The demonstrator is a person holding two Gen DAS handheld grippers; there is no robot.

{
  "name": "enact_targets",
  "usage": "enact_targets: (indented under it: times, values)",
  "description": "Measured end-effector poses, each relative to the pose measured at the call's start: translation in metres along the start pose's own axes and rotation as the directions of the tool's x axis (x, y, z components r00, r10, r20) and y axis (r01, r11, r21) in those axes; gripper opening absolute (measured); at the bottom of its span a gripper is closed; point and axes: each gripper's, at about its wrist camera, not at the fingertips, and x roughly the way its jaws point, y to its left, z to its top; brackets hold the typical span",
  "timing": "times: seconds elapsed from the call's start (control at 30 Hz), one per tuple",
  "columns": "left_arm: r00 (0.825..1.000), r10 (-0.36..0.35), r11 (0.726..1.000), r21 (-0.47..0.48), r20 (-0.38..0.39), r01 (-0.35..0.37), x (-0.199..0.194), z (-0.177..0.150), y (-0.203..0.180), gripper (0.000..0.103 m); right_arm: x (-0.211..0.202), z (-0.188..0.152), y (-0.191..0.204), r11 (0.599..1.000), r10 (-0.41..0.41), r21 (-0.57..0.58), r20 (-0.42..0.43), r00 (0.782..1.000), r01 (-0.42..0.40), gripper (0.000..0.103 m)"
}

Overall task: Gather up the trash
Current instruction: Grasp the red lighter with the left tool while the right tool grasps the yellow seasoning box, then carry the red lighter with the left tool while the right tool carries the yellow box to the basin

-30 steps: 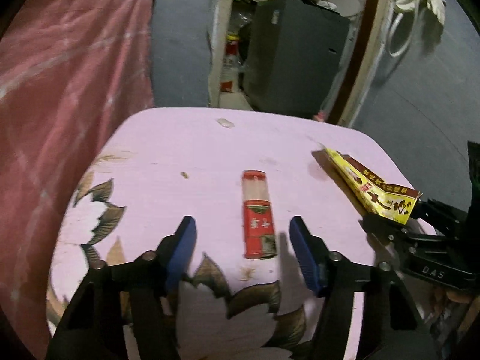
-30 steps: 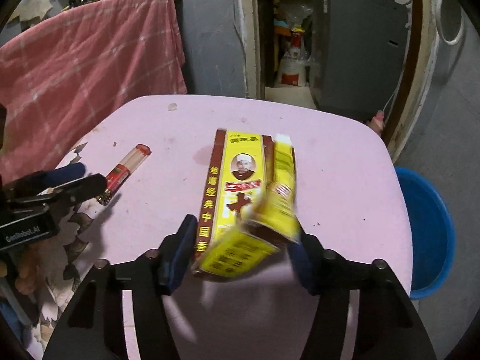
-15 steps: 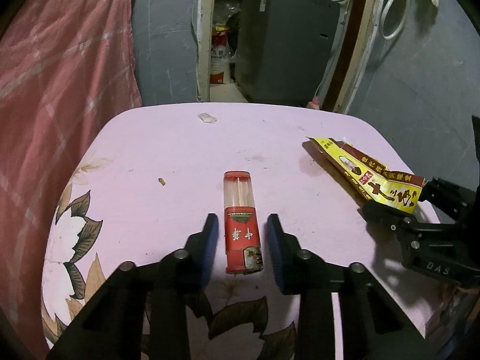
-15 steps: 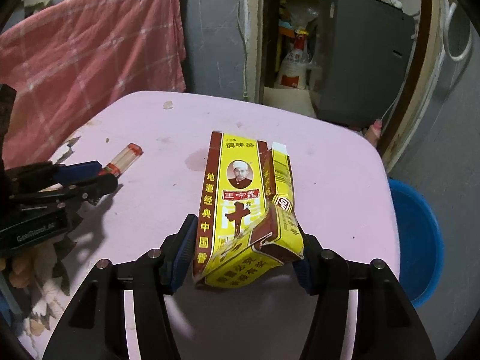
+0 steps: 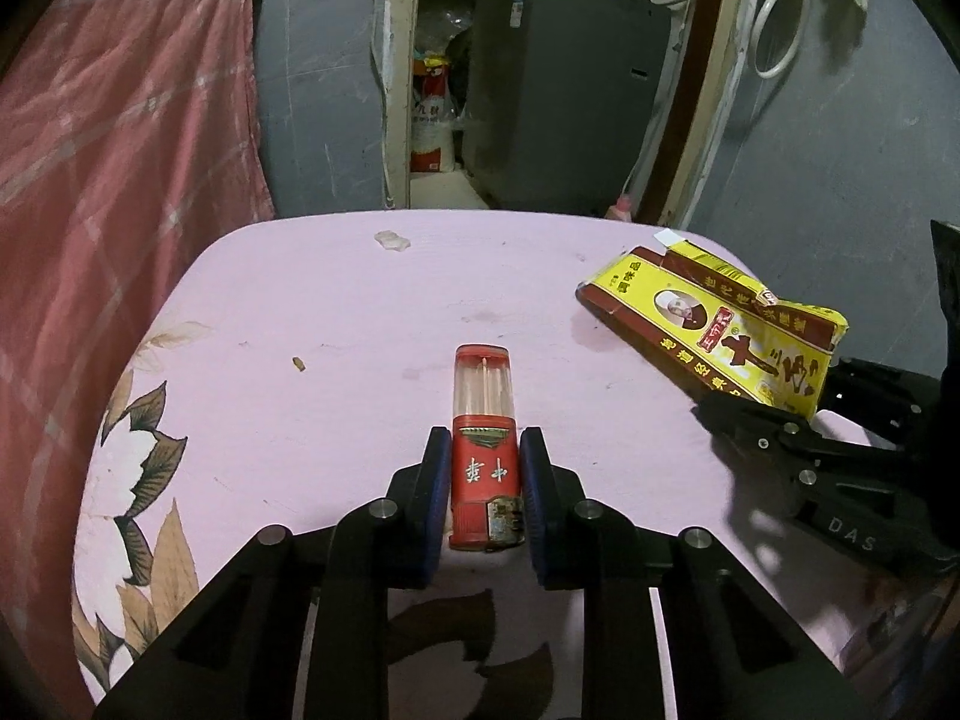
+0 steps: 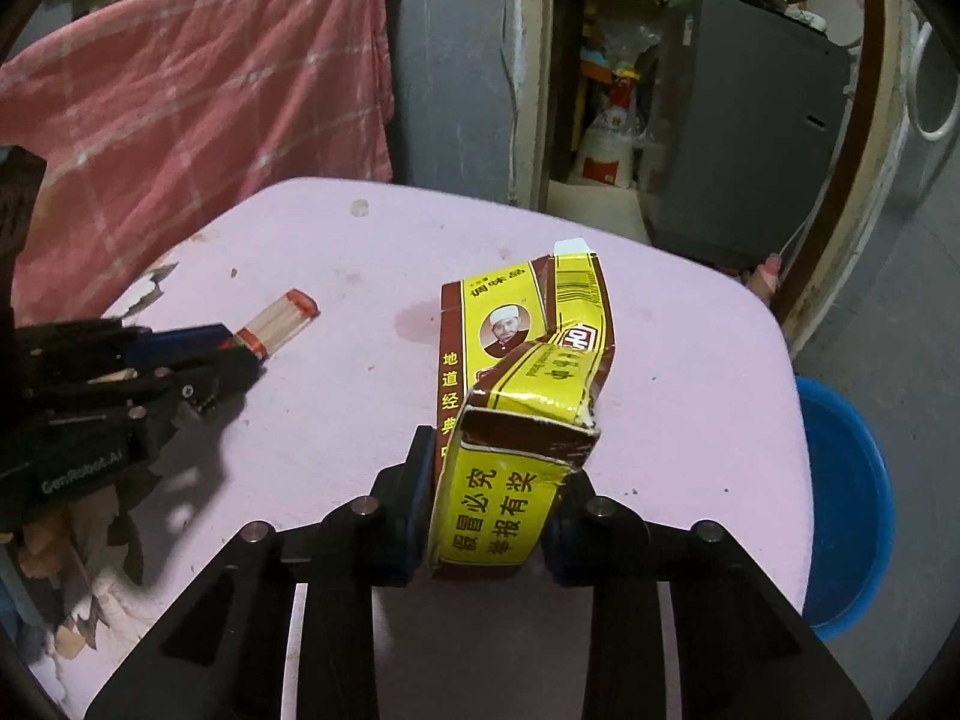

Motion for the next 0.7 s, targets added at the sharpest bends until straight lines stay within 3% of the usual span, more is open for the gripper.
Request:
enact_targets:
  times: [0.3,0.53,0.7]
  values:
    - [0.993,-0.018,0.998,-0.049,0.119,0.024,-0.021,0.008,-0.011,0.019,-0.026,-0.005,-0.007,1.000,-0.006,0.025,0.156,0.988,0.002,0.028]
    - [0.969,-0.033,0.995,-0.082,0.245,0.055,-0.034,0.018,-0.026,0.019,-0.063,-0.009,-0.026,0.996,-0.073,0.070,0.329,0.941,0.053,0.028]
    - [0.941,-0.048,0.995,-0.067,0.335,0.075,-0.043,0.024,-0.050,0.019,-0.085,-0.013,-0.042,0.990,-0.131,0.105,0.412,0.902,0.096,0.028]
